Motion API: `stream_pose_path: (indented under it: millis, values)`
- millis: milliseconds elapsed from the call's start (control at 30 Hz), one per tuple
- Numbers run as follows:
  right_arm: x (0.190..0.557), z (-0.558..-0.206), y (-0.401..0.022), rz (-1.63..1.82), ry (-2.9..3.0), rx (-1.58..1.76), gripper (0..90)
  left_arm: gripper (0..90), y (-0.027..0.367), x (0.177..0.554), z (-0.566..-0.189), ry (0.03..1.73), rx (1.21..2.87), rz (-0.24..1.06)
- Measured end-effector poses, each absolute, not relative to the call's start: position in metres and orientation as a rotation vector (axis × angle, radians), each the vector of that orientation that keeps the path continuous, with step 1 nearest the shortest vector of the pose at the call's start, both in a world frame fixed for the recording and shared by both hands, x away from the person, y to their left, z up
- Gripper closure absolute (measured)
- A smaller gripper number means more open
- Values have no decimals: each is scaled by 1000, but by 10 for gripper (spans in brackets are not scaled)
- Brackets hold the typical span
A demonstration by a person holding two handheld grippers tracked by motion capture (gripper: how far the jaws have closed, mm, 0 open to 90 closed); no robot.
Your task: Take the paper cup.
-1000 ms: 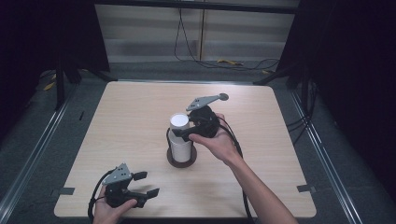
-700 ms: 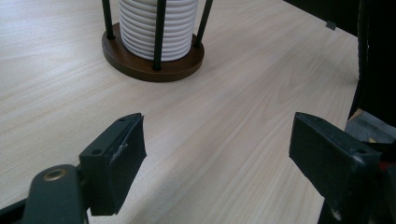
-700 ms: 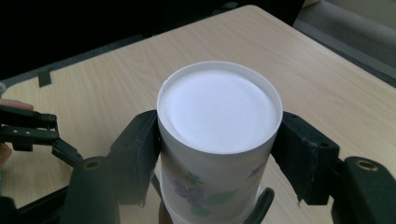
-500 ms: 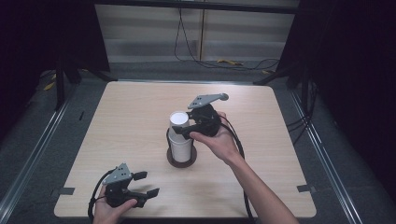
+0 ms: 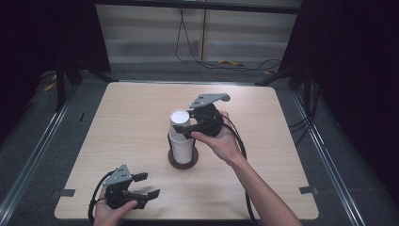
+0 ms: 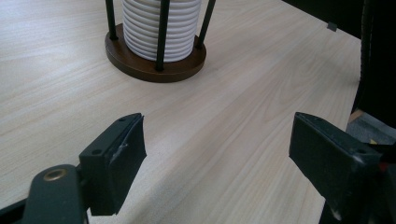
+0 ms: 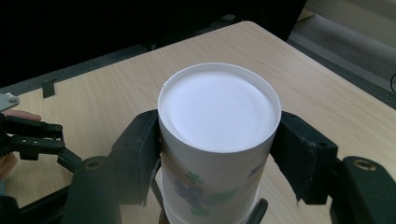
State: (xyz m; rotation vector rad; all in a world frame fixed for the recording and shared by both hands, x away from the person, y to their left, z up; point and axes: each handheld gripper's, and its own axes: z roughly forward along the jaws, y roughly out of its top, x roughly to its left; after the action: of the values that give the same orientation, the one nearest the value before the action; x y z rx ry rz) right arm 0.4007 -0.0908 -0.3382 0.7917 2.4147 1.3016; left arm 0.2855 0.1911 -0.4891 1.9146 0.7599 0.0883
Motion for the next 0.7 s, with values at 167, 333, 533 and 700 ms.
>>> stream_pose_path:
  millis: [167,333,533,700]
  values:
    - [400,-337,-93,1316,2402,796,345,185,191,286,-489,761,1915,87]
    - [400,-335,-95,1343,2386,800,346,185,192,286,-489,761,1913,89]
    - [399,-334,-96,1363,2374,804,347,185,192,286,-489,762,1912,89]
    - [398,-332,-98,1371,2364,801,348,185,192,286,-490,760,1917,91]
